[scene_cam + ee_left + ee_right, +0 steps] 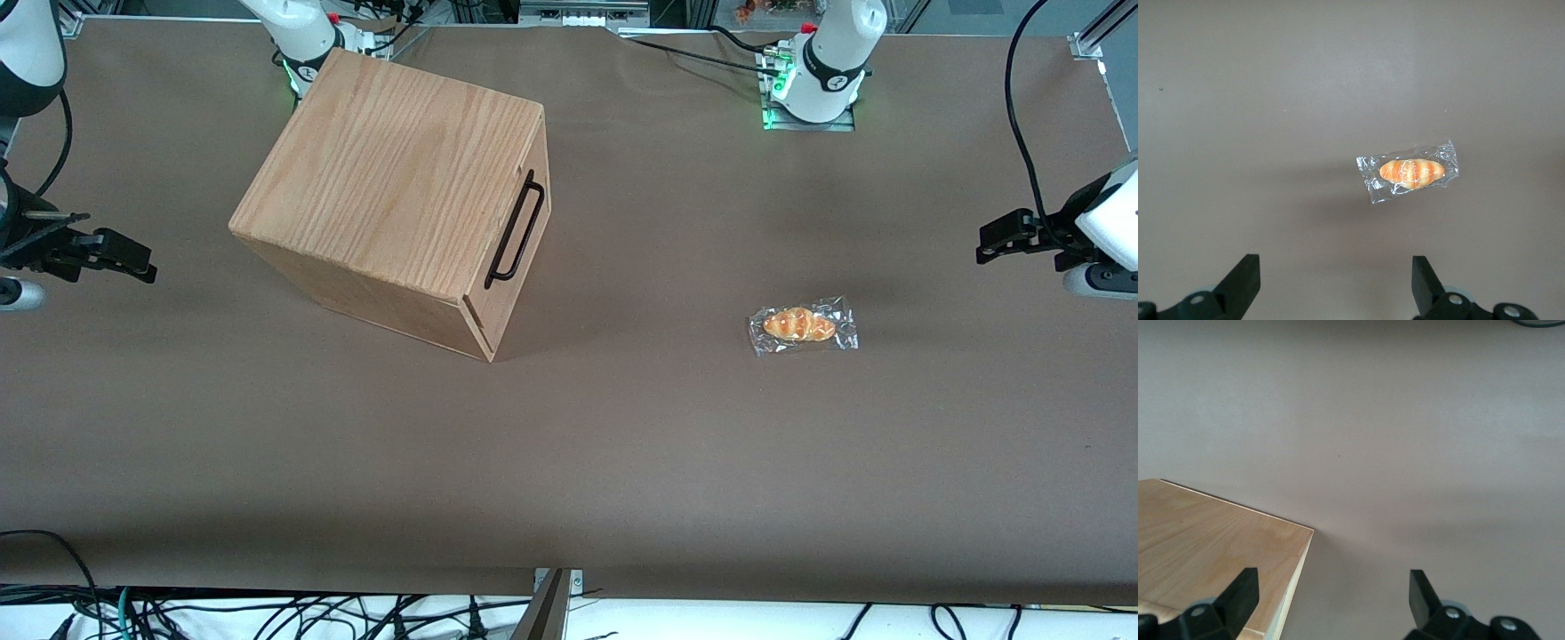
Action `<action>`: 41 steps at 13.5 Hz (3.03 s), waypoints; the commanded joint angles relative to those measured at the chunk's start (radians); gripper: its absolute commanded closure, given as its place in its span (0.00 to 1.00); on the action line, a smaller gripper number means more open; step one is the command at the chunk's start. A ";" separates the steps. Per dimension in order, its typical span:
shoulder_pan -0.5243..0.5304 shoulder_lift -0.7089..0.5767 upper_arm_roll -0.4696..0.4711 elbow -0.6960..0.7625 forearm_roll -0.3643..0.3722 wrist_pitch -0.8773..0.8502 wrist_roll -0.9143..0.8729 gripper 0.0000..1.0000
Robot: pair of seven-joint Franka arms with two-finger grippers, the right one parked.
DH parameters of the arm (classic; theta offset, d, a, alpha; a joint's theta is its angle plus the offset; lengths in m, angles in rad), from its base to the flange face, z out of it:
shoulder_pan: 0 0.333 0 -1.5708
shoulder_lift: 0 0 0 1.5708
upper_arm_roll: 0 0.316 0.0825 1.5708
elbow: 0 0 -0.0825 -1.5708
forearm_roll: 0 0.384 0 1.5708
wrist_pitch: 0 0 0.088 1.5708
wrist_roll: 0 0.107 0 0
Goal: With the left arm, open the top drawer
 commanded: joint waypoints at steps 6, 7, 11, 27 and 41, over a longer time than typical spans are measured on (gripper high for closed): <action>0.000 -0.003 -0.007 -0.001 0.011 -0.012 -0.031 0.00; -0.008 -0.002 -0.010 0.000 0.001 -0.012 -0.034 0.00; -0.017 0.003 -0.035 0.003 -0.064 -0.030 -0.074 0.00; -0.049 0.031 -0.328 0.020 -0.093 -0.024 -0.515 0.00; -0.316 0.159 -0.335 0.157 -0.140 -0.007 -0.896 0.00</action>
